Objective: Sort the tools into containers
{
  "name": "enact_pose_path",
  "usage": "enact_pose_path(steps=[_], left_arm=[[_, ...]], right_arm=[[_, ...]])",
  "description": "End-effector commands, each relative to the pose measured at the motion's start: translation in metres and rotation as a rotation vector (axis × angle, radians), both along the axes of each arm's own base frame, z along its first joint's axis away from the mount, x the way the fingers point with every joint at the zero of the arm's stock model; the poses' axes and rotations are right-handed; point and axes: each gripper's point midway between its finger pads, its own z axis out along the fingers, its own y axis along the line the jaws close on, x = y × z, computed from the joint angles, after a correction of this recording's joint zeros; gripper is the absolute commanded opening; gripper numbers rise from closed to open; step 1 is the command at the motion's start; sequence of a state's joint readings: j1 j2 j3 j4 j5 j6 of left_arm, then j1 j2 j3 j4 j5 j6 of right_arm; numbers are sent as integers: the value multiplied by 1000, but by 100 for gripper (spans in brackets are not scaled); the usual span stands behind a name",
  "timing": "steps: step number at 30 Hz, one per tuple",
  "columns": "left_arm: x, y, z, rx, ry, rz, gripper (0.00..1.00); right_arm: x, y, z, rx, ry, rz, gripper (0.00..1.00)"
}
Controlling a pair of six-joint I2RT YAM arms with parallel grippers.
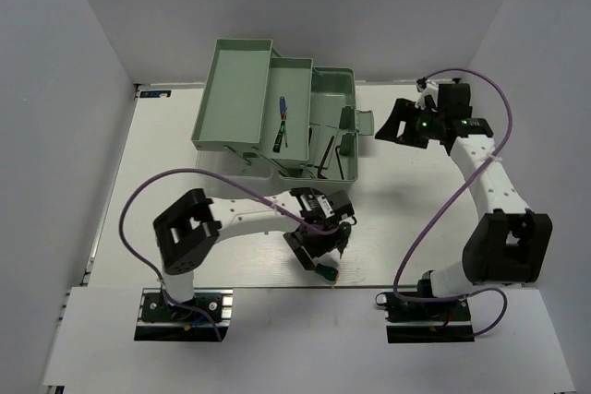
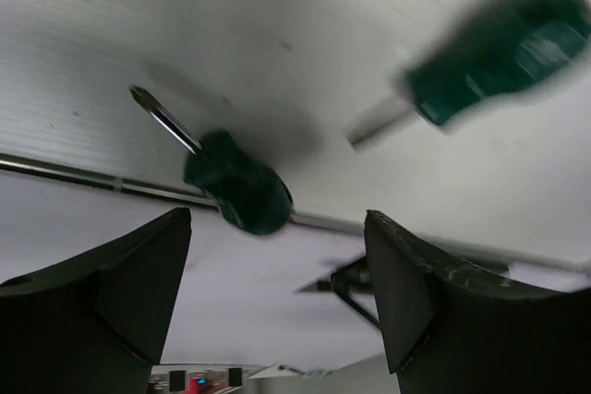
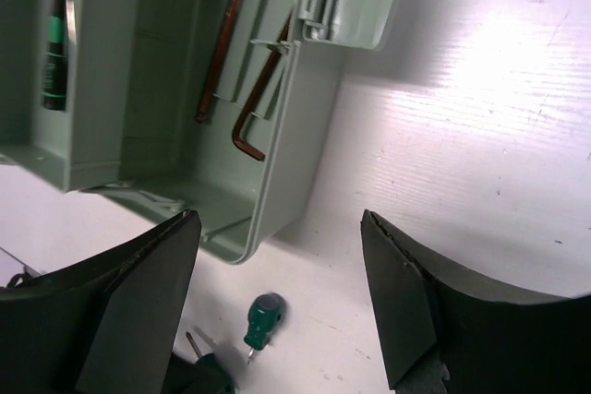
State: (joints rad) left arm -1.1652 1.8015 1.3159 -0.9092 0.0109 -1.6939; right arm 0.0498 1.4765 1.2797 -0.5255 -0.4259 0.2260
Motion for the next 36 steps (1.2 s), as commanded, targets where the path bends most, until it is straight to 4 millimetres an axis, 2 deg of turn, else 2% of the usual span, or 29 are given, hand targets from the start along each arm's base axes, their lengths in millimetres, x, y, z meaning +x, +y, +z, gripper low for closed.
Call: enact_pose_path(steps=[1,2,3,4,6,7,9,14,18,21,22,23,24,25,26,27,28,29,30,31,32,33,34,35,36], left_arm=[[-11,1,-6,56,107,141,86],[-15,-1,-6,56,111,156,86],[-15,-3,1,41,97,183,86],[-19,2,-5,55,96,201,86],[-18,8,-10,66,92,230,86],[-22,18,-18,100,103,251,86],[-26,23,-29,111,119,264,84],[-20,15,-50,143,115,279,74],[-9,12,-59,165,61,248,58],[-3,9,-59,144,41,218,33],[1,9,-49,125,7,187,21],[5,8,-43,107,2,196,16],[13,6,-31,94,-54,153,12],[17,5,-21,81,-90,129,6],[29,5,-8,69,-168,98,0],[41,2,25,22,-256,17,0],[50,4,44,15,-323,-18,0],[71,1,79,3,-454,-26,0],[80,12,97,49,-524,-123,0],[87,17,119,64,-584,-146,0],[111,17,167,53,-706,-119,0],[122,24,186,106,-773,-188,0],[138,38,197,198,-819,-196,0],[151,37,237,168,-893,-180,0],[160,46,250,217,-927,-211,0]], right_arm=[[-8,-3,33,47,-108,31,76],[-11,-1,31,56,-102,43,76],[-10,-14,31,57,-104,12,76],[-16,-16,25,59,-88,12,76],[-20,-21,24,80,-84,0,76],[-25,-21,14,92,-56,-2,76],[-27,-25,13,107,-49,-9,76],[-36,-33,6,99,-42,-2,76],[-47,-37,-6,92,-22,24,76],[-57,-37,-12,75,-25,80,72],[-64,-33,-12,102,-4,111,70],[-69,-31,-13,100,-7,145,66],[-72,-26,-10,91,-71,263,43],[-88,-14,-1,157,-59,346,22],[-108,-8,-2,197,10,393,0],[-104,-5,0,188,-54,495,0],[-121,-1,-1,228,30,512,0],[-135,4,-4,236,72,561,0],[-141,5,-15,243,141,570,0],[-146,6,-21,234,161,574,0],[-149,12,-24,219,150,606,0],[-163,11,-39,191,187,604,0],[-169,15,-43,185,203,608,5],[-174,19,-49,152,166,630,14],[-186,23,-56,107,168,656,20]])
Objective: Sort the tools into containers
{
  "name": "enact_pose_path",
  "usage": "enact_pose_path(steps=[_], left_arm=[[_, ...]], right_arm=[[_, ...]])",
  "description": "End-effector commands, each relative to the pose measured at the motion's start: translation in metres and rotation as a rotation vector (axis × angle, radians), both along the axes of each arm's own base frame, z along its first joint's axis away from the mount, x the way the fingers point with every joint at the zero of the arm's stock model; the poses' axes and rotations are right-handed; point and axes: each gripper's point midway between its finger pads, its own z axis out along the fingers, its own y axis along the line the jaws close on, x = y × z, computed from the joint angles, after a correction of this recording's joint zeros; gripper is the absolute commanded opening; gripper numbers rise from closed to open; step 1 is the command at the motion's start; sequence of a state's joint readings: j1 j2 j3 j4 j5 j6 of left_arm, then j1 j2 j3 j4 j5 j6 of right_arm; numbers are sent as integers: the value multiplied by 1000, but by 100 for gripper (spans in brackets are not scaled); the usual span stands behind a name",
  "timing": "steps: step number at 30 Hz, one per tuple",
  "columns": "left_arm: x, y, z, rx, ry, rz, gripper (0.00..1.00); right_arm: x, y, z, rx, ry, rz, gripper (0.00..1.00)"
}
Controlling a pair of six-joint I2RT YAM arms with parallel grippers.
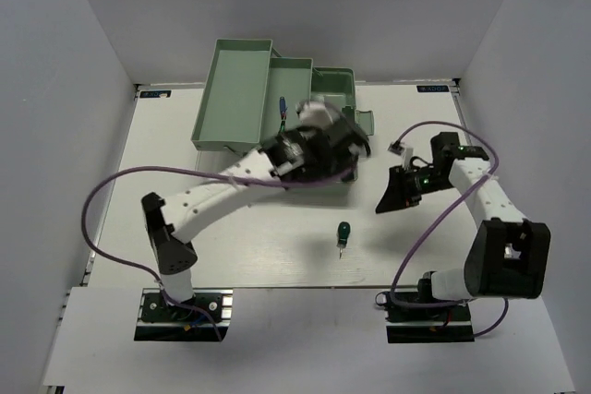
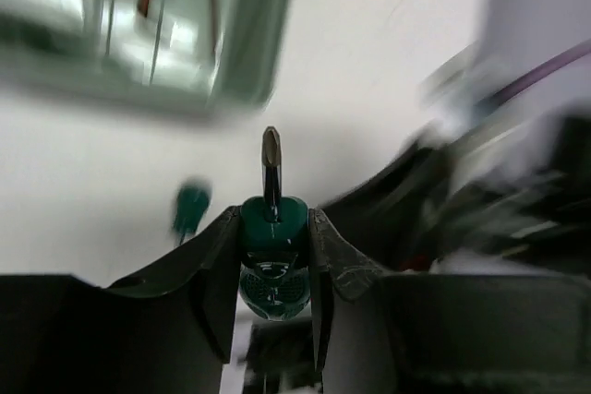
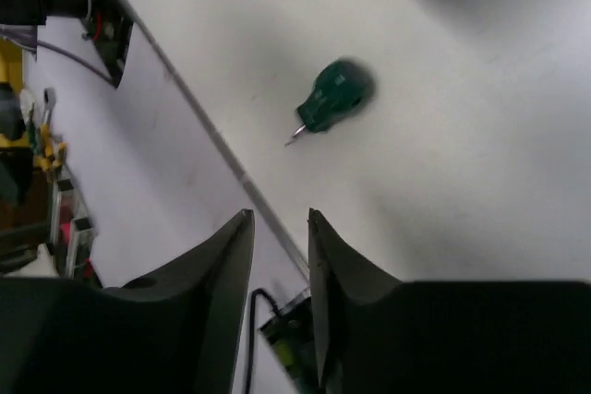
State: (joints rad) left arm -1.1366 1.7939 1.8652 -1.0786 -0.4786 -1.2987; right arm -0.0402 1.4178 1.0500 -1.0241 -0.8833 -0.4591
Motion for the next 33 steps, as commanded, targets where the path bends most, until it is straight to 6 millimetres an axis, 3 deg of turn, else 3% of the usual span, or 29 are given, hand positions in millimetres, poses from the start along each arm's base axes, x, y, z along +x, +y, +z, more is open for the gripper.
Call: enact_pose_path(steps=[1,3,4,6,7,8,10,11,13,14,15,18,22,24,25,27,31,33], left_arm=[[61,88,89,273,-304,53,0],[87,113,112,296,-340,105,0],[115,145,112,328,-339,193,0],[137,180,122,307,-346,251,0],[147,193,115,328,-334,250,0],[170,222,118,314,-344,331,0],[190,241,114,309,-330,345,0],[203,261,114,301,-324,392,0],[221,272,119,283,-333,408,0],[235,285,103,319,-294,411,0],[244,285,107,302,-307,403,0],[271,289,88,293,-281,357,0],[284,287,66,284,-240,312,5],[283,284,49,287,-204,292,18],[282,284,51,284,-210,294,40],[282,287,50,284,-209,287,56],[280,287,66,289,-254,261,76],[277,285,93,265,-314,239,79]], right_arm=[[-40,12,-2,-51,-55,94,41],[-51,18,-9,-84,-86,131,57],[-57,20,-17,-95,-59,129,63],[-62,25,-25,-142,-44,135,64],[-60,26,-30,-153,-59,125,66],[-58,24,-36,-202,-12,63,66],[-47,32,-39,-211,-72,52,66],[-46,32,-46,-250,-46,7,68],[-39,43,-51,-254,-78,16,69],[-39,45,-56,-263,-40,-9,71],[-38,52,-57,-258,-51,9,71],[-35,61,-67,-284,-1,-14,73],[-26,74,-79,-338,-30,-24,73],[-25,77,-88,-372,-15,-32,70],[-23,80,-89,-393,-31,-32,70],[-22,80,-96,-435,-34,-49,67],[-20,81,-109,-498,-37,-116,62],[-22,81,-115,-533,-46,-129,59]])
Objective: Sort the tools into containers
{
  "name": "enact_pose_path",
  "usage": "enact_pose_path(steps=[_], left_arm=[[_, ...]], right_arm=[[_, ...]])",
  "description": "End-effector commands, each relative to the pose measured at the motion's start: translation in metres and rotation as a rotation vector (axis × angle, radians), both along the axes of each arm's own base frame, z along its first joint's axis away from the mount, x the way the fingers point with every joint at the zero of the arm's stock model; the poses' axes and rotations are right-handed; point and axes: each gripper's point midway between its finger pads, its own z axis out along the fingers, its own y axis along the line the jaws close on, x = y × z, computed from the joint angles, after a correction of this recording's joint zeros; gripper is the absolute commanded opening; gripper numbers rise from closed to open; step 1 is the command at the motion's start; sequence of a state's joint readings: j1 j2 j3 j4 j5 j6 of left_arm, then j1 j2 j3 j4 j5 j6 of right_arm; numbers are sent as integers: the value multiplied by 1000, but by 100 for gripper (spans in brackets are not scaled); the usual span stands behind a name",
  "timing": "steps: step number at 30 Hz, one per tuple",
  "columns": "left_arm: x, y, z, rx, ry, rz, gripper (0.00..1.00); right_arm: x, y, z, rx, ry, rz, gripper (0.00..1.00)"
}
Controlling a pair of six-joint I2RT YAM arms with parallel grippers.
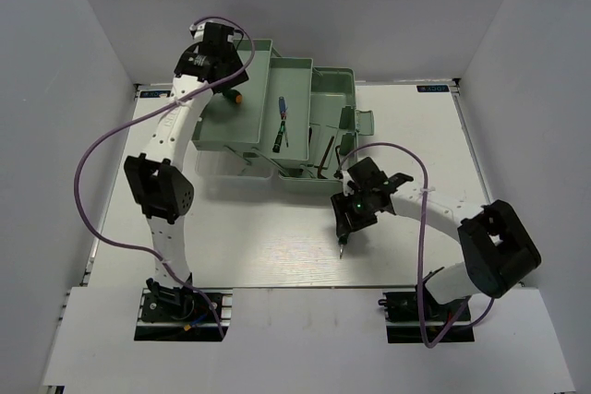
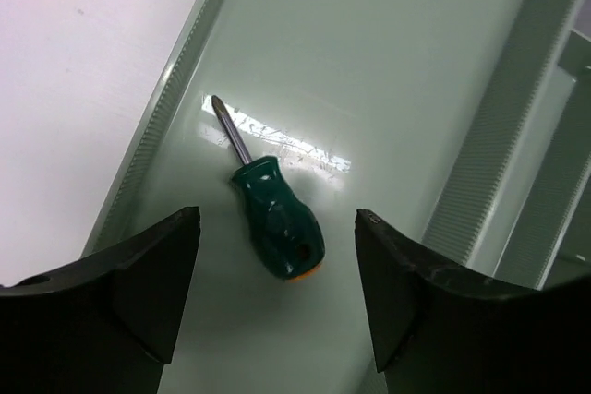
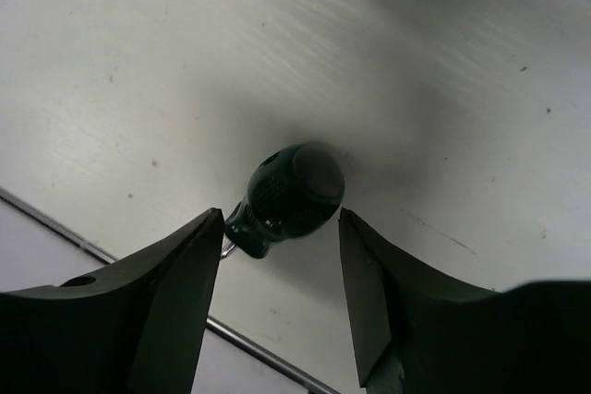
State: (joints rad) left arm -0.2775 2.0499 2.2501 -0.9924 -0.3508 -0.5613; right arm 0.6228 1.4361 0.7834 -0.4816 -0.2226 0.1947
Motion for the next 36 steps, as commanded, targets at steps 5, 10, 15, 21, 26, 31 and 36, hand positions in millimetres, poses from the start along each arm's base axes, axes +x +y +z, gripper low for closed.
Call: enact_pose_path(steps=[5,10,15,21,26,31,36], left_arm=[[-48,27,133,9,-287,-2,86],[-100,88,82,60,-159,160,92],[-138,135,-7,-37,29,305,93],[-141,161,-37,-161,44,372,93],[-142,163,-104,-228,183,358,93],[-130,152,-136,-272,217,250,93],[-115,140,-144,-309,206,125,92]], right_arm=[[14,-3,-16,-123,-79,-151,48],[2,-9,-24,-153,-60,-147,33],[-17,12,13,11,-38,5,10],[-3,42,130,289,-335,235,3],[22,75,216,458,-511,300,2],[80,130,291,589,-675,302,0],[149,205,341,732,-721,291,0]])
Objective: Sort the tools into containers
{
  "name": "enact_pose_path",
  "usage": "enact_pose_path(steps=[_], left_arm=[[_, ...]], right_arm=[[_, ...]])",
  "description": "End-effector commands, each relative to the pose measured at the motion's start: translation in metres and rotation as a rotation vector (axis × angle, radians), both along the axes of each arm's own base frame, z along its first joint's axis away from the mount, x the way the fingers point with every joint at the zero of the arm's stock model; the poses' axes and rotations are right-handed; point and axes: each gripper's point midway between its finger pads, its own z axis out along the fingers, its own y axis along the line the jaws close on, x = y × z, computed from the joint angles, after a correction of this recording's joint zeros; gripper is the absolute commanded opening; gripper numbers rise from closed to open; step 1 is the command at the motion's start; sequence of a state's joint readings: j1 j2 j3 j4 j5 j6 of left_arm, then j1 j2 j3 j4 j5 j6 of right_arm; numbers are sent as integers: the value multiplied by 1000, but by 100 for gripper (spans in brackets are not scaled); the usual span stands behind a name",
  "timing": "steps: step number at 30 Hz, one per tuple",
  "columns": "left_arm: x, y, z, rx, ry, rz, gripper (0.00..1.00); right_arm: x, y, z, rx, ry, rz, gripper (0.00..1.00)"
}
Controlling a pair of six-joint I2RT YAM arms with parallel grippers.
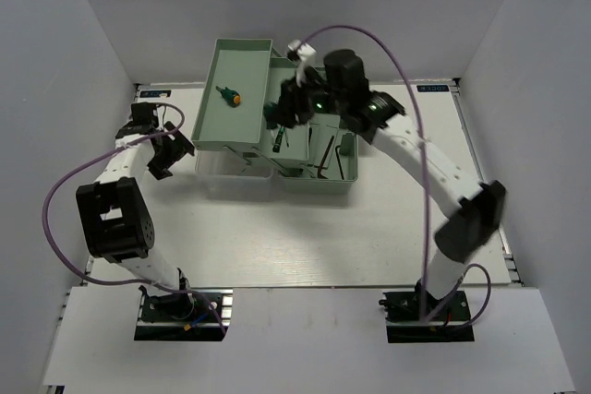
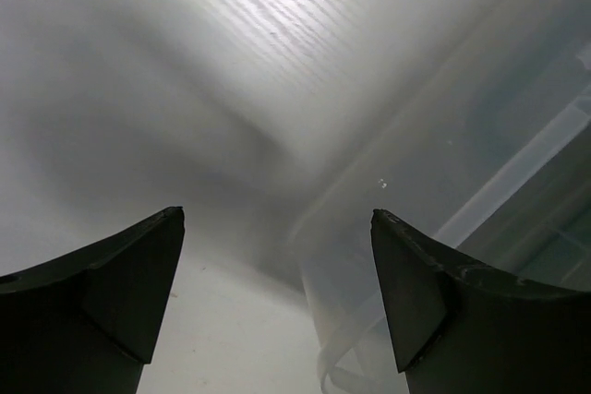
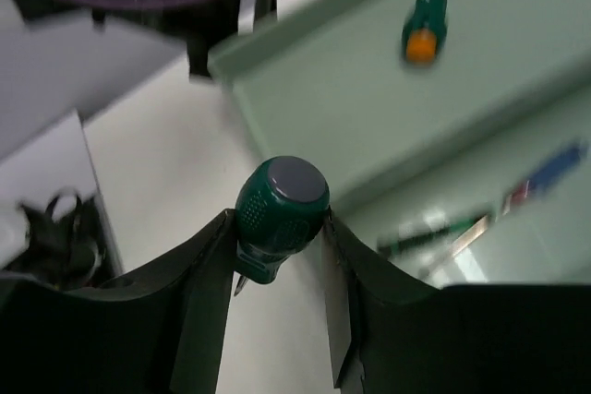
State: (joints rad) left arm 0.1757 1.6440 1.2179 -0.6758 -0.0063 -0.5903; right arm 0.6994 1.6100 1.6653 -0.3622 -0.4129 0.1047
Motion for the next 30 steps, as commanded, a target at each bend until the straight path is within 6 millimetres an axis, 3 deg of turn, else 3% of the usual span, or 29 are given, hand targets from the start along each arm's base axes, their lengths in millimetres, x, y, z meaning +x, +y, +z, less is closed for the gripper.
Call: enact_pose_path(steps=[1,3,4,5,6,7,8,11,12,16,18,20,24,27,30], left_arm=[[25,-9,20,-41,-134,-133,92],[32,-10,24,-59,-149,-164,92],[32,-12,14,-67,-128,-198,92],[34,-12,13,-65,-119,-206,91],[37,-14,10,-75,-117,-227,91],[39,-14,10,-70,-120,-253,89],[37,-14,0,-74,-89,-260,89],[39,-20,-3,-69,-94,-307,87],[40,-24,-4,-68,-98,-316,85],[46,-31,-1,-99,-141,-344,82],[51,-36,3,-125,-170,-343,81],[59,-36,15,-121,-202,-350,80],[61,-50,12,-187,-191,-393,73],[59,-68,13,-225,-206,-463,72],[46,-85,5,-256,-192,-522,71]], right_arm=[[30,45,77,203,-99,42,0],[50,66,81,217,-80,38,0],[71,86,39,174,-1,22,0],[75,87,69,220,-45,17,0],[78,93,62,219,-30,14,0],[87,99,46,204,-17,3,0],[88,101,31,181,6,-3,5],[92,101,-3,135,46,-17,14],[95,100,-9,123,42,-19,27],[94,99,-16,102,30,12,57],[84,96,-7,102,-1,57,72],[69,89,6,102,-63,108,74],[49,76,35,133,-171,179,76],[12,66,60,181,-252,368,75],[-41,56,51,213,-276,632,68]])
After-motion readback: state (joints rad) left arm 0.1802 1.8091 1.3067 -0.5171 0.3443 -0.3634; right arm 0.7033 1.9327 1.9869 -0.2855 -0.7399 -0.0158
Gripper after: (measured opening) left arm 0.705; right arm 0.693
